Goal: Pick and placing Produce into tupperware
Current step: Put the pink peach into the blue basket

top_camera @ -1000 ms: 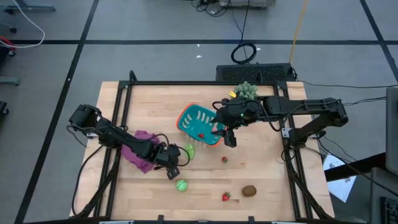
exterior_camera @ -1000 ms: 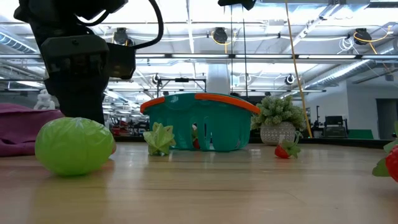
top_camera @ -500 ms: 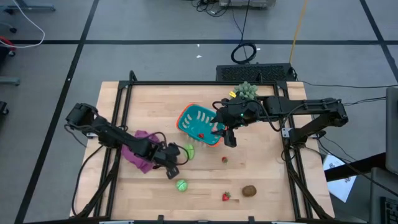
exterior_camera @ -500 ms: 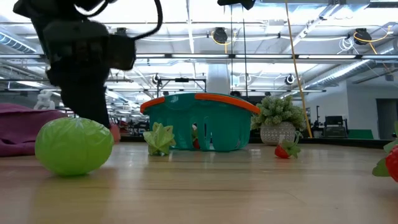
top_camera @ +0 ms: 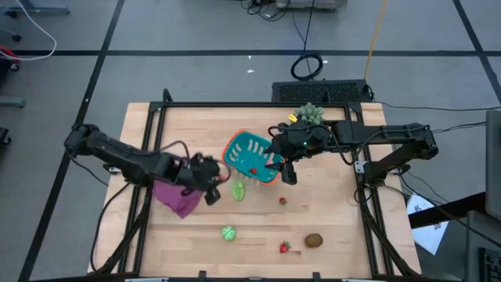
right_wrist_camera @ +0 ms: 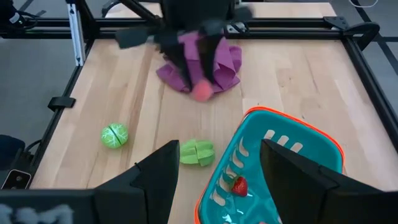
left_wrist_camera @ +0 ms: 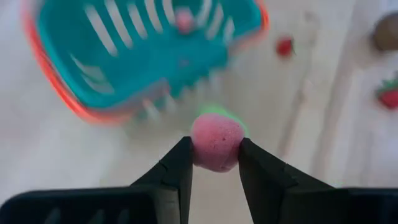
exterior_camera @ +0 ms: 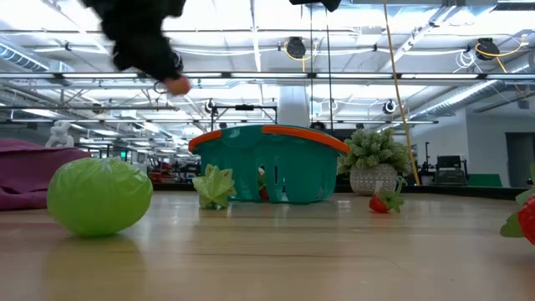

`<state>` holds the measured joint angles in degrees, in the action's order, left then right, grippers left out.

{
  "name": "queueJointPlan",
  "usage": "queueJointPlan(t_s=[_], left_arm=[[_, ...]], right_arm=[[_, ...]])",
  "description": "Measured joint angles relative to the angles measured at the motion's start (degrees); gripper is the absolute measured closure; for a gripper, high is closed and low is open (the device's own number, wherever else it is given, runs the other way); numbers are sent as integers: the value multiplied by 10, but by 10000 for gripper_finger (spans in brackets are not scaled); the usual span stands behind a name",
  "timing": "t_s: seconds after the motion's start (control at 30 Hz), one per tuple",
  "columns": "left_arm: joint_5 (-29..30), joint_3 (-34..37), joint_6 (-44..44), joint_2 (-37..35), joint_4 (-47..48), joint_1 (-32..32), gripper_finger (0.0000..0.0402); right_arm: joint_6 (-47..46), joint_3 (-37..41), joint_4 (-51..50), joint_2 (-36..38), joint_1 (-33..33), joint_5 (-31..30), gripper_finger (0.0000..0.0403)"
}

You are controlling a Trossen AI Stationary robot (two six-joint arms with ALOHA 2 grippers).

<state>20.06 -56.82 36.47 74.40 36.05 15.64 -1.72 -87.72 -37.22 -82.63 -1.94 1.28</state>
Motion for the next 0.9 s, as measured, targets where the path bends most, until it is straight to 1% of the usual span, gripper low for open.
queueJointPlan(t_s=[0.13, 0.2, 0.27, 0.37, 0.43, 0.47, 0.53, 0.6, 0.67, 0.73, 0.8, 0.87, 0.9], left_arm=[[30, -74, -113, 8, 40, -59, 294], [37, -94, -147, 12, 56, -94, 294], [35, -101, -171, 13, 50, -125, 294], [10, -101, -199, 15, 35, -164, 294], [8, -101, -218, 32, 5, -183, 294], [4, -101, -229, 39, -3, -192, 294], [-23, -100, -250, 61, -20, -209, 294], [-57, -102, -264, 86, -51, -226, 293], [-68, -99, -275, 114, -47, -238, 293], [-80, -100, -284, 137, -74, -251, 293], [-89, -99, -292, 154, -74, -261, 293], [-115, -102, -300, 171, -109, -271, 293], [-128, -101, -302, 179, -106, -276, 293]], right_arm=[[0, 0, 0, 0, 0, 0, 188], [1, 0, 2, 0, 0, -1, 188], [16, 0, 2, 0, 0, -22, 188], [55, 0, 1, 5, 0, -96, 188], [84, -1, 10, 8, 6, -151, 188], [96, -1, 16, 10, 9, -173, 188], [110, -1, 20, 15, 16, -203, 188], [121, 0, 41, 20, 30, -212, 188], [127, 0, 47, 29, 42, -225, 188], [134, 0, 62, 40, 57, -231, 188], [136, 0, 72, 50, 73, -244, 188], [136, 0, 80, 62, 91, -255, 188], [135, -1, 90, 65, 100, -255, 188]])
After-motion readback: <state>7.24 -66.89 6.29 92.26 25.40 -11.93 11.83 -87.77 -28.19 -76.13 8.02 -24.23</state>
